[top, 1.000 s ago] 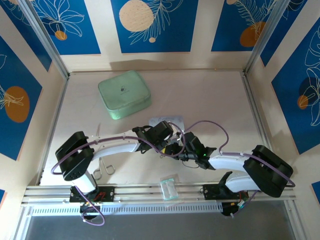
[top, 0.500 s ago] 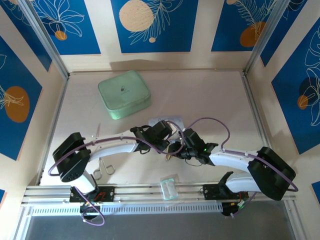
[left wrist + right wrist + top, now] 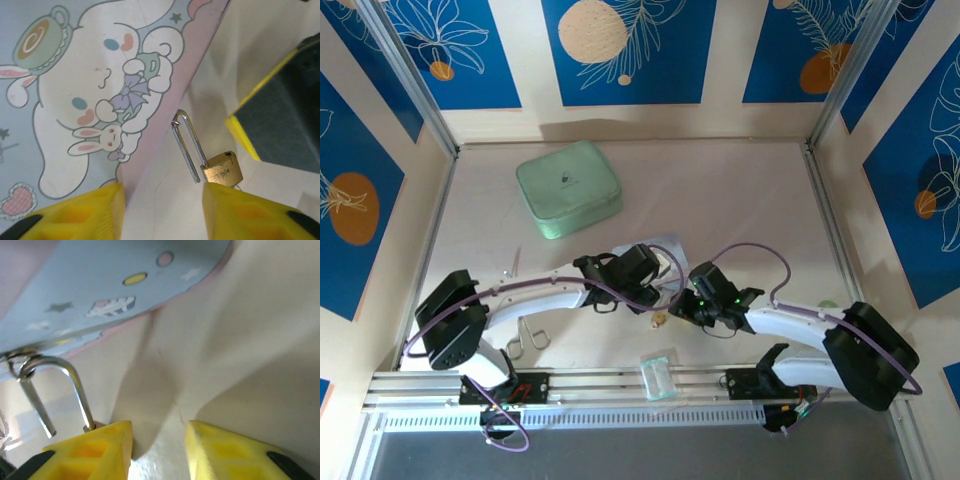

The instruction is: Unlock a padlock with a key

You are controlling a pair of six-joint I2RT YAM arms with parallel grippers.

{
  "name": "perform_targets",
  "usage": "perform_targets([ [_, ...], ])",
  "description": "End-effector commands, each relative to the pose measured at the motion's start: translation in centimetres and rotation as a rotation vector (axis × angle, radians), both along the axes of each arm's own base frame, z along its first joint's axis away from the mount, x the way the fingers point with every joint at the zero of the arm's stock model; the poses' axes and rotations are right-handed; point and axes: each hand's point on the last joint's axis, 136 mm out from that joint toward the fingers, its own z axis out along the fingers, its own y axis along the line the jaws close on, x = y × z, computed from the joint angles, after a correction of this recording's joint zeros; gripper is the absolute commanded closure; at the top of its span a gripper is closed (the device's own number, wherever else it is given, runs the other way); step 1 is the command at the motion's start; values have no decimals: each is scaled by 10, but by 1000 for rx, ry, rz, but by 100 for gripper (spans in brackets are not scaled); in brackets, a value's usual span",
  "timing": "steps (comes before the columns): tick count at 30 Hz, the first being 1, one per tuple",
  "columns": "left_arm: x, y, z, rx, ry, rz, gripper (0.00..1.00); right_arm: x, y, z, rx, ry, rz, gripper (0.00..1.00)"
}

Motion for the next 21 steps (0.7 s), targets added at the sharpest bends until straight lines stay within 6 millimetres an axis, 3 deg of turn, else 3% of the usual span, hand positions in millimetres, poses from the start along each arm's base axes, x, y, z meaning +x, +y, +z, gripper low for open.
perform_targets([
  [1,4,6,24,5,-55,-18,50,-55,-40,-34,-166,227,30,57],
  [7,13,16,39,112,-143,-97,27,-52,-17,-16,-172,119,184,33],
  [10,25,27,46,115,-185,-68,28,-53,-13,-16,-190,130,173,32],
  [16,36,40,63,-80,-165,-3,29,-50,3,-14,-234,109,167,35],
  [21,37,49,59,-58,-162,28,29,-48,15,-18,-277,113,173,35],
])
